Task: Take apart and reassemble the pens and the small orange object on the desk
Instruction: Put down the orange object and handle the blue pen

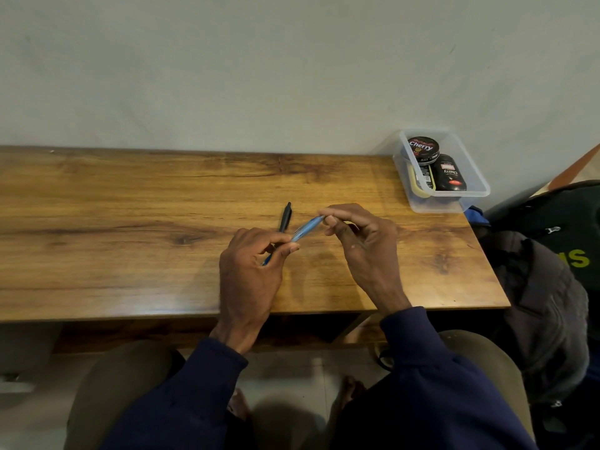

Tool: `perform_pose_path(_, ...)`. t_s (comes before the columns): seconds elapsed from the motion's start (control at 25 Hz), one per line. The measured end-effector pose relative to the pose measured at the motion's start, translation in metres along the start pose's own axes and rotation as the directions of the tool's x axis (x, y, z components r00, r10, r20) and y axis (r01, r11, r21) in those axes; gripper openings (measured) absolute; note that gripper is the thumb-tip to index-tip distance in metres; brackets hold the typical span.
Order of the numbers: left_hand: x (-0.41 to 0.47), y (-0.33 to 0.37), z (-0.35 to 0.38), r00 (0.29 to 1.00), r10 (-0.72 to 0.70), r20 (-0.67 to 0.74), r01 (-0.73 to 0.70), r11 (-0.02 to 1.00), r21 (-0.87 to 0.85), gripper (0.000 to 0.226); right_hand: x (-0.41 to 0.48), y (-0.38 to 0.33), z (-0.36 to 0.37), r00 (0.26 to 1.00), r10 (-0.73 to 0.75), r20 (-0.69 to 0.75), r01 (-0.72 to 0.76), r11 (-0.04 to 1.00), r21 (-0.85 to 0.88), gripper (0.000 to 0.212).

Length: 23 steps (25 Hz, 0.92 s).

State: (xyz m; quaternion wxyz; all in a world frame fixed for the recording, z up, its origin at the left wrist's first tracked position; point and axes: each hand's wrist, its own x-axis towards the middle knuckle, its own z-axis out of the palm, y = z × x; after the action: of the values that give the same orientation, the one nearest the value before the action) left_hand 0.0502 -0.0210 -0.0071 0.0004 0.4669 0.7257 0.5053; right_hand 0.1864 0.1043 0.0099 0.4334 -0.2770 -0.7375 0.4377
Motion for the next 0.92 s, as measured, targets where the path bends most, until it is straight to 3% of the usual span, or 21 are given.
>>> perform_pose_path(0.28, 0.004, 0.001, -0.002, 0.997, -0.079, -0.018, 0.078, 0.995, -0.057, 0.021, 0.006, 0.016, -0.004, 0.971, 0.129, -0.201, -0.192, 0.923, -0.335, 0.019)
perform_pose_path(0.44, 0.004, 0.000, -0.003, 0.994, -0.109, -0.015, 0.108, 0.992, -0.069, 0.021, 0.023, 0.019, 0.011, 0.997, 0.041, -0.064, -0.071, 0.807, -0.587, 0.020)
perform_pose_path(0.56, 0.005, -0.001, -0.005, 0.990, -0.140, -0.020, 0.138, 0.987, -0.080, 0.021, 0.037, 0.022, 0.018, 0.997, 0.072, 0.027, -0.030, 0.687, -0.726, 0.020)
perform_pose_path(0.72, 0.006, -0.001, -0.005, 0.983, -0.183, -0.027, 0.179, 0.976, -0.125, 0.022, 0.036, 0.024, 0.011, 0.994, 0.084, 0.070, -0.008, 0.691, -0.723, 0.016)
perform_pose_path(0.92, 0.006, 0.002, -0.006, 0.980, -0.200, -0.022, 0.193, 0.966, -0.170, 0.021, 0.020, 0.011, 0.000, 0.983, 0.186, -0.012, -0.174, 0.897, -0.405, 0.012)
